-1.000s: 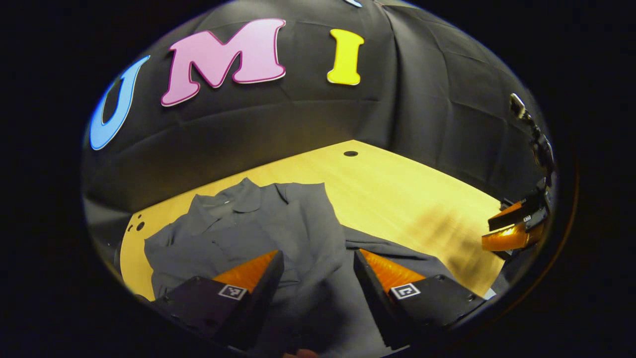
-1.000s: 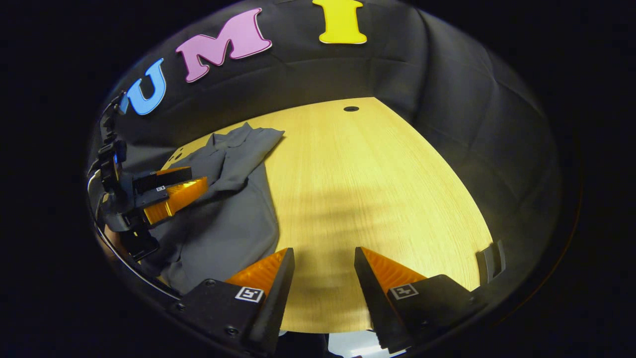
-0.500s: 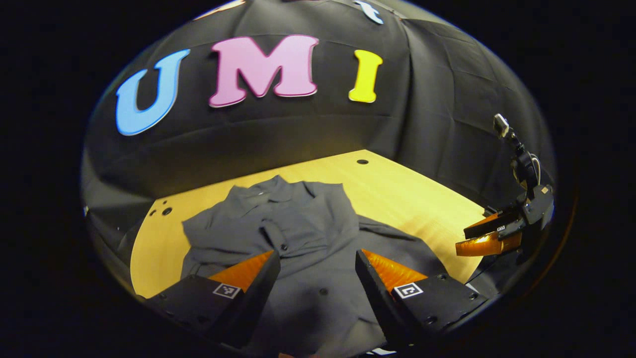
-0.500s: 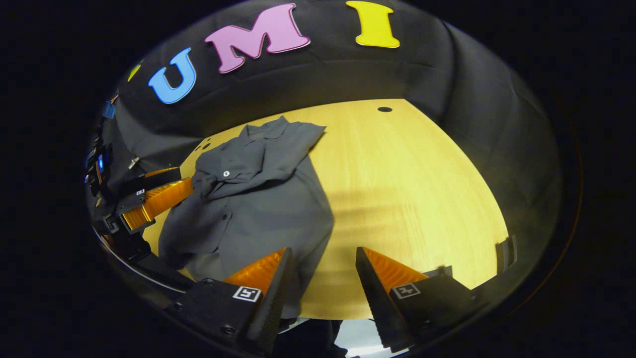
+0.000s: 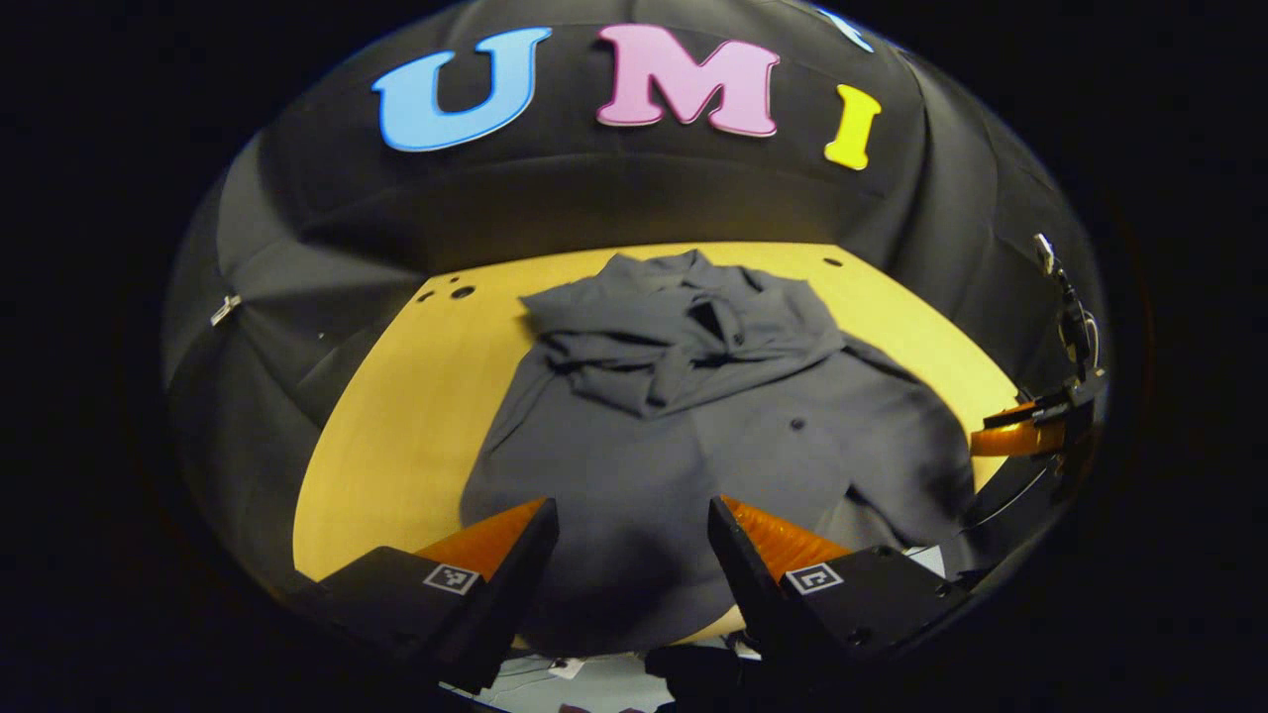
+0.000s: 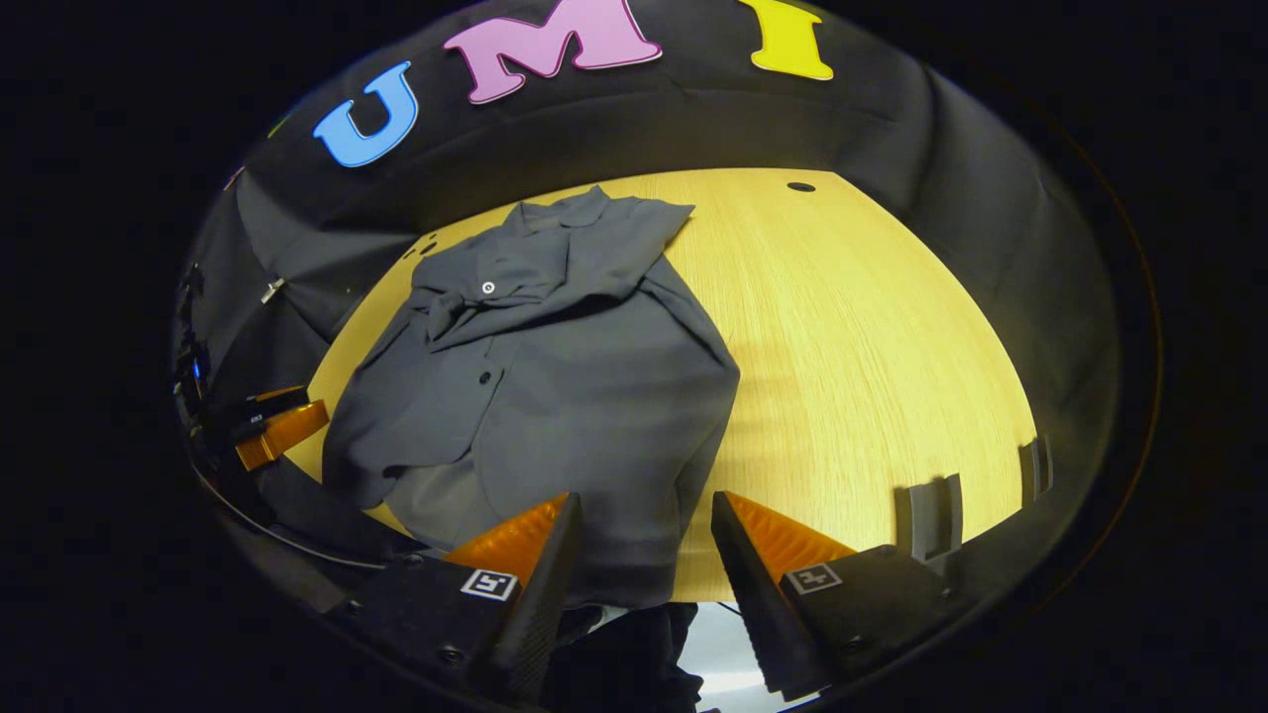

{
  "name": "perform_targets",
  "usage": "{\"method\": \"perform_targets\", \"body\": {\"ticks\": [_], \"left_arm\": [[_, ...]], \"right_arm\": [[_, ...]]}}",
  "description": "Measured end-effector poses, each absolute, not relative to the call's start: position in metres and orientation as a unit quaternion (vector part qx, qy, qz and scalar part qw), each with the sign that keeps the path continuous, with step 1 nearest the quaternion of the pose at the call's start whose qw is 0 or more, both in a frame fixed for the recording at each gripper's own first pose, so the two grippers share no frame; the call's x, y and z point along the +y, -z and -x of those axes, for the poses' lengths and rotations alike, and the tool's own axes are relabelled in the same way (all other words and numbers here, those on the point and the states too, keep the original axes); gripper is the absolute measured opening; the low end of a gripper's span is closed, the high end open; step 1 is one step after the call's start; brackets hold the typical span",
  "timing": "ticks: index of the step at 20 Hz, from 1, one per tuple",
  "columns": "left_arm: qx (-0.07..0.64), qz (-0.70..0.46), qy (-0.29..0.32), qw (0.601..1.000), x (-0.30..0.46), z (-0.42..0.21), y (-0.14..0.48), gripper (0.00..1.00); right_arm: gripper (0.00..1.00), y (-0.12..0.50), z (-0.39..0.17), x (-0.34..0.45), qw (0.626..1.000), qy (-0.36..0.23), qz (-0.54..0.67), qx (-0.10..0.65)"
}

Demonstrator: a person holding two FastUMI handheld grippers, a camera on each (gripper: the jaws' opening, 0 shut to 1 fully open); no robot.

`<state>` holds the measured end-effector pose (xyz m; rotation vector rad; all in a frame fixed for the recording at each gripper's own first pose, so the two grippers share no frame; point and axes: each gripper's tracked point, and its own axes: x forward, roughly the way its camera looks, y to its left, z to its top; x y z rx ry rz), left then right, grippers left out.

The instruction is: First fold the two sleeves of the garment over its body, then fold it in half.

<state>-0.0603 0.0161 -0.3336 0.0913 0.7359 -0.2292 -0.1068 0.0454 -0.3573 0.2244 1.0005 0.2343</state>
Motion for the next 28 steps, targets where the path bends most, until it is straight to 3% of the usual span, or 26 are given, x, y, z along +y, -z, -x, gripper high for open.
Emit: {"method": "perform_targets", "body": {"ticks": [7, 15, 20, 21, 22, 25, 26, 28], "left_arm": [[0.419, -0.033, 0.084, 0.903, 0.062, 0.080, 0.386, 0.96], [0.481, -0.030, 0.080, 0.872, 0.060, 0.083, 0.422, 0.95], [0.473, -0.031, 0.077, 0.877, 0.058, 0.081, 0.421, 0.98], [0.469, -0.038, 0.086, 0.878, 0.054, 0.079, 0.421, 0.94], [0.462, -0.046, 0.096, 0.880, 0.051, 0.076, 0.420, 0.78], [0.455, -0.070, 0.102, 0.882, 0.050, 0.061, 0.421, 0.29], [0.457, -0.072, 0.104, 0.880, 0.048, 0.059, 0.419, 0.13], [0.459, -0.061, 0.109, 0.880, 0.046, 0.060, 0.410, 0.06]], "right_arm": [[0.83, 0.388, 0.124, 0.051, 0.845, -0.089, -0.104, 0.517], [0.82, 0.402, 0.121, 0.071, 0.839, -0.095, -0.070, 0.531], [0.81, 0.408, 0.118, 0.077, 0.847, -0.095, -0.021, 0.523], [0.73, 0.406, 0.117, 0.078, 0.845, -0.103, -0.023, 0.524], [0.69, 0.406, 0.113, 0.082, 0.846, -0.120, -0.020, 0.519], [0.11, 0.405, 0.105, 0.088, 0.843, -0.139, -0.043, 0.518], [0.08, 0.406, 0.104, 0.087, 0.843, -0.132, -0.051, 0.518], [0.08, 0.398, 0.102, 0.088, 0.850, -0.127, -0.053, 0.509]]}}
